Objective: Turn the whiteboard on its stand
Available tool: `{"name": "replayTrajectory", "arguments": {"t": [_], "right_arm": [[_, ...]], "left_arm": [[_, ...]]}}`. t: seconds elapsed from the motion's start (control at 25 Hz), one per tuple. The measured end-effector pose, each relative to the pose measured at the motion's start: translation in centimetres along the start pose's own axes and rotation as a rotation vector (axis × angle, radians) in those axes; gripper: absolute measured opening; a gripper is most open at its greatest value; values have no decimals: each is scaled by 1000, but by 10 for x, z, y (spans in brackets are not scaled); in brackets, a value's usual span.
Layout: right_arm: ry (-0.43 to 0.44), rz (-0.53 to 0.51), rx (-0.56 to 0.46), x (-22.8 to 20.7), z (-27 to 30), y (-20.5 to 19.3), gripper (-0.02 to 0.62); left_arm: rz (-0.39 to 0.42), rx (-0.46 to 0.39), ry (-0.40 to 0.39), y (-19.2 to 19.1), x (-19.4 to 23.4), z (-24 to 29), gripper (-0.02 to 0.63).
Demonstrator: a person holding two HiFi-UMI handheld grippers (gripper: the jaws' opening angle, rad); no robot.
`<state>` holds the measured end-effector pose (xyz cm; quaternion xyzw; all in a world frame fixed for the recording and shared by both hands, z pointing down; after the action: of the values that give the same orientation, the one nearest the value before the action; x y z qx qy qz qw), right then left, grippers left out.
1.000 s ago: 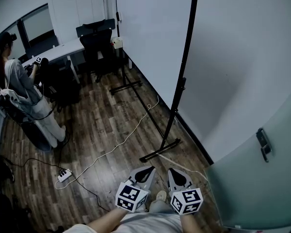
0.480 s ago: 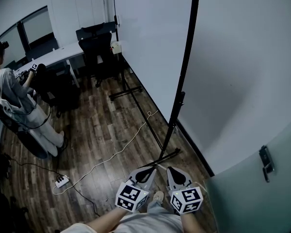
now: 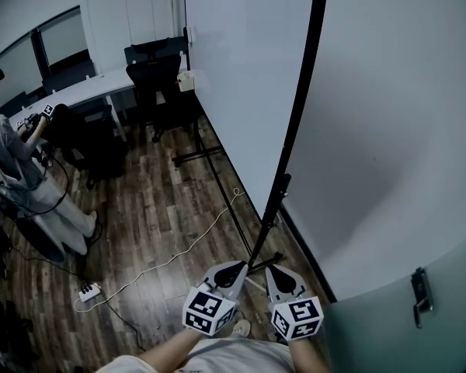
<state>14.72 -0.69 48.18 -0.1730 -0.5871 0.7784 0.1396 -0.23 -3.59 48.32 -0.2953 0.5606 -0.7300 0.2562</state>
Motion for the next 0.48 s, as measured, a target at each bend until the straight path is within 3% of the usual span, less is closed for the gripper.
{"name": "replayTrajectory", "arguments": {"t": [0.48], "right_arm": [[-13, 27, -7, -27, 26, 10, 6]], "left_arm": [[7, 28, 19, 14, 22, 22, 11]]}}
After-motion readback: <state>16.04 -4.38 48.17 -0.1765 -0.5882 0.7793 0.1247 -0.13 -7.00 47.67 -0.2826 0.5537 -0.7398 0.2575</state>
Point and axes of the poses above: the fingertips, and each gripper's own axes: z forward along the fingers, x to its left, y out of its top, the point moved 8 cm from there along -z, backward along the fingers, and after that the axes turned 1 degree about y, right-handed, at the moved point
